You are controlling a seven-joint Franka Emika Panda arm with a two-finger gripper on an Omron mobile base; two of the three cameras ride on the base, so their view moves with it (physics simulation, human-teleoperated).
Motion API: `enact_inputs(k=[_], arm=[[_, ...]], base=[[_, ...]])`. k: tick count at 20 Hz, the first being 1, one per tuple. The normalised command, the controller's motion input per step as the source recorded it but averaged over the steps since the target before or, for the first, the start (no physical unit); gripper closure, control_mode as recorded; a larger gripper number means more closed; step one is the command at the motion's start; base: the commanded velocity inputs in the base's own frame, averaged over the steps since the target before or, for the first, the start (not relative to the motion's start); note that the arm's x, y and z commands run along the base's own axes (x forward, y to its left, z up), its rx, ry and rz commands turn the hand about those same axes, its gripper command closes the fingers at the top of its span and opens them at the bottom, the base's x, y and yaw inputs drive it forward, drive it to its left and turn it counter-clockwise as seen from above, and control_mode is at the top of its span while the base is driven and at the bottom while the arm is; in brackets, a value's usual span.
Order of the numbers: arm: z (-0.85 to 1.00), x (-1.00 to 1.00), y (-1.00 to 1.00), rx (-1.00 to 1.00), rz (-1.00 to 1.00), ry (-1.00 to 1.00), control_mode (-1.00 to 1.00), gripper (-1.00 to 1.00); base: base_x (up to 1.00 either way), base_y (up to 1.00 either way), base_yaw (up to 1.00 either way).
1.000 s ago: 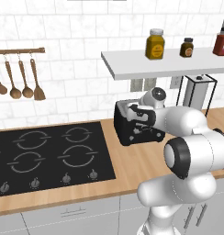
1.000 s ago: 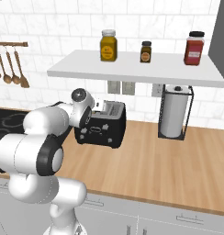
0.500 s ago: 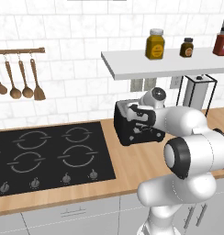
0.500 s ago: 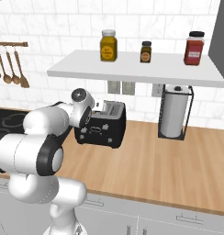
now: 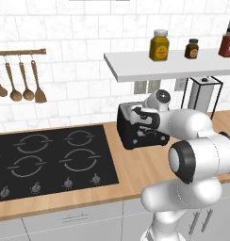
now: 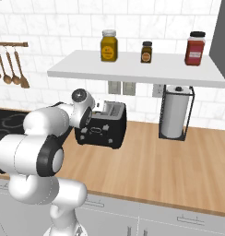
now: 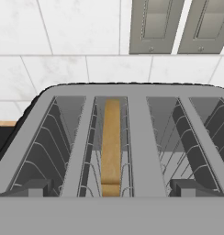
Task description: Start the toaster. Once the lever pops up, take the bread to the plate on the dining counter.
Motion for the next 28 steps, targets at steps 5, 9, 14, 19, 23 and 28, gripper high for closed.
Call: enact_inputs(k=[5, 9, 14, 19, 23, 28], arm=[[0.0, 0.0, 0.0, 0.0, 0.0, 0.0, -1.0, -1.0], [0.0, 0.0, 0.0, 0.0, 0.0, 0.0, -1.0, -1.0], [0.0, 0.0, 0.0, 0.0, 0.0, 0.0, -1.0, -1.0], [0.0, 0.0, 0.0, 0.0, 0.0, 0.0, -1.0, -1.0], [0.0, 0.0, 0.0, 0.0, 0.0, 0.0, -1.0, -1.0], [0.0, 0.0, 0.0, 0.0, 0.0, 0.0, -1.0, -1.0]], base=[[0.0, 0.0, 0.0], [0.0, 0.0, 0.0], [0.0, 0.0, 0.0], [0.0, 0.0, 0.0], [0.0, 0.0, 0.0], [0.0, 0.0, 0.0]])
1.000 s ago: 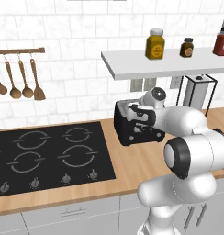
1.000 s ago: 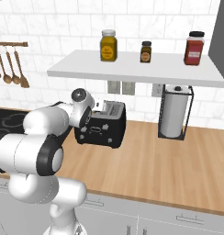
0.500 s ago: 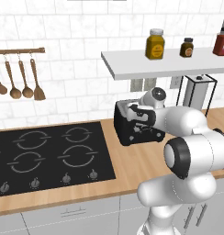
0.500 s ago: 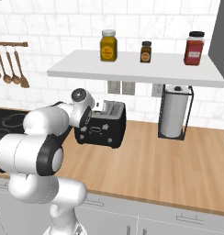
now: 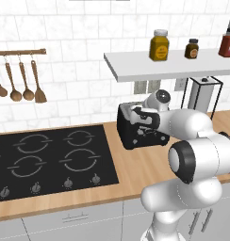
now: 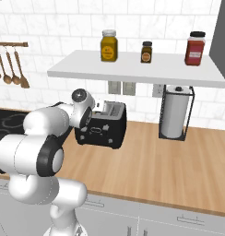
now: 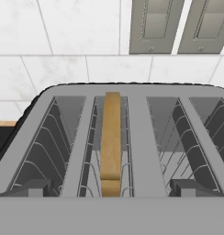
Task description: Start the toaster. Once the lever pops up, take the bread to the plate on the dining counter.
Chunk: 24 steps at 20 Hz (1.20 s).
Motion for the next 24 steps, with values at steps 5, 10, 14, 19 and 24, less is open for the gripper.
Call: enact_inputs(k=[5, 10, 14, 19, 24], arm=[[0.0, 0.0, 0.0, 0.0, 0.0, 0.0, -1.0, -1.0], [0.0, 0.0, 0.0, 0.0, 0.0, 0.0, -1.0, -1.0], [0.0, 0.0, 0.0, 0.0, 0.0, 0.0, -1.0, -1.0], [0.0, 0.0, 0.0, 0.0, 0.0, 0.0, -1.0, -1.0], [0.0, 0.0, 0.0, 0.0, 0.0, 0.0, -1.0, -1.0]], base=[[0.0, 0.0, 0.0], [0.0, 0.0, 0.0], [0.0, 0.0, 0.0], [0.0, 0.0, 0.0], [0.0, 0.0, 0.0]])
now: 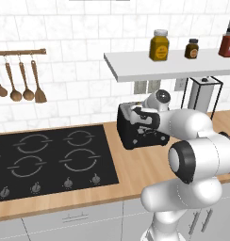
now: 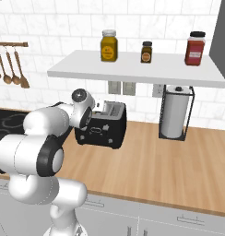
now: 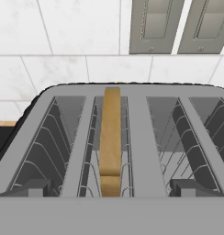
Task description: Start the toaster. Once the lever pops up, take the bread to the plate on the dining counter.
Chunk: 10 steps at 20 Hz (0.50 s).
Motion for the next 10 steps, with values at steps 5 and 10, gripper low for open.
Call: enact_inputs(k=[5, 10], arm=[[0.0, 0.0, 0.0, 0.0, 0.0, 0.0, -1.0, -1.0], [0.0, 0.0, 0.0, 0.0, 0.0, 0.0, -1.0, -1.0]], base=[[0.0, 0.0, 0.0], [0.0, 0.0, 0.0]])
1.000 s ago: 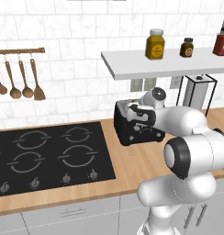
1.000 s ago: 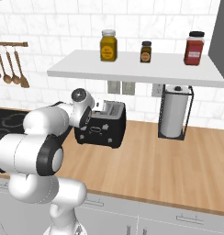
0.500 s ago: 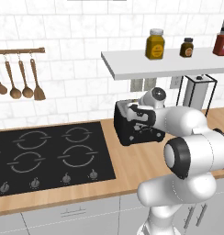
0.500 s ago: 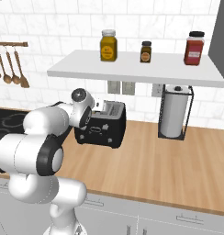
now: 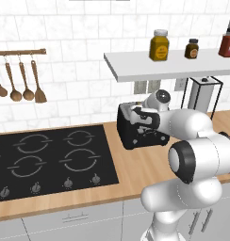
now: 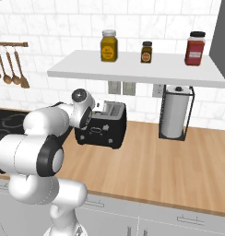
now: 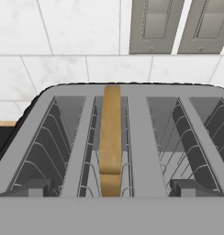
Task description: Start the toaster. Once the lever pops up, take the bread to the plate on the dining counter.
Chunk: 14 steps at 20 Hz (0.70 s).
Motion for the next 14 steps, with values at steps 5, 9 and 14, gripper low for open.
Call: enact_inputs(k=[5, 9, 14], arm=[[0.0, 0.0, 0.0, 0.0, 0.0, 0.0, -1.0, -1.0], [0.0, 0.0, 0.0, 0.0, 0.0, 0.0, -1.0, -1.0], [0.0, 0.0, 0.0, 0.0, 0.0, 0.0, -1.0, -1.0]], base=[[0.0, 0.0, 0.0], [0.0, 0.0, 0.0], [0.0, 0.0, 0.0]])
